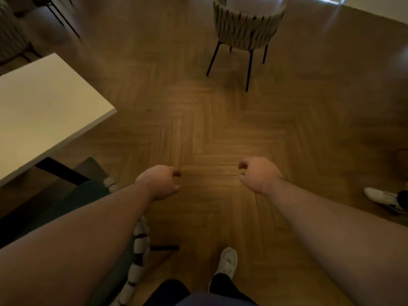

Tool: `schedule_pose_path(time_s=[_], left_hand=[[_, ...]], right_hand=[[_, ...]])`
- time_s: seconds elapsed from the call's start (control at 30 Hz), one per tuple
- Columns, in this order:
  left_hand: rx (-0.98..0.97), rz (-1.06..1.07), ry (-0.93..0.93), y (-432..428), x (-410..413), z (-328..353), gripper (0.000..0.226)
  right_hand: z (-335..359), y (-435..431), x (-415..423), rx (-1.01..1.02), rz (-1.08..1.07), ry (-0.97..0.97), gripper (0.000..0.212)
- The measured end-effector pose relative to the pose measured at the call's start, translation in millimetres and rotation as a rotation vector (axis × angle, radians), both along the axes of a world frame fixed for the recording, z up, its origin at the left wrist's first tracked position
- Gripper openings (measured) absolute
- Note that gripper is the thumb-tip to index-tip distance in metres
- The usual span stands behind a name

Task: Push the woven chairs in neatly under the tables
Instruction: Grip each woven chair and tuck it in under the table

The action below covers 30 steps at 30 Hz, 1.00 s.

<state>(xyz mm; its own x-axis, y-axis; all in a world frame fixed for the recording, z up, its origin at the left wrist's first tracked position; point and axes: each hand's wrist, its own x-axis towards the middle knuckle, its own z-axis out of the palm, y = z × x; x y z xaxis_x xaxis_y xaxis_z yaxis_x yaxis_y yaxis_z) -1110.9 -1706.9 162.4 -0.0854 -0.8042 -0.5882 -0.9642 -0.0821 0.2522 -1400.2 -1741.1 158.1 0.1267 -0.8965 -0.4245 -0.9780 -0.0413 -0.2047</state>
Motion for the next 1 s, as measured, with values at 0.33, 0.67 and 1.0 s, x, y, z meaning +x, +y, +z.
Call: schedule_pose_path(time_s=[0.33, 0.67, 1.0], left_hand=[[0.011, -0.034, -0.005, -167.8, -46.2, -38.0, 0.058], [-0.055, -0.098, 0.003, -423.6, -17.7, -30.5, 0.088], [-0.101, -0.161, -0.002, -675.2, -58.4, -19.5, 0.088]], right_hand=[[-18.0, -171.5, -33.5, 0.050, -0.059, 0.000, 0.038], [-5.6, -407.4, -16.0, 0.010, -0.126, -0.001, 0.042], [10.5, -640.9, -59.8, -0.059, -0.191, -0.030, 0.045]])
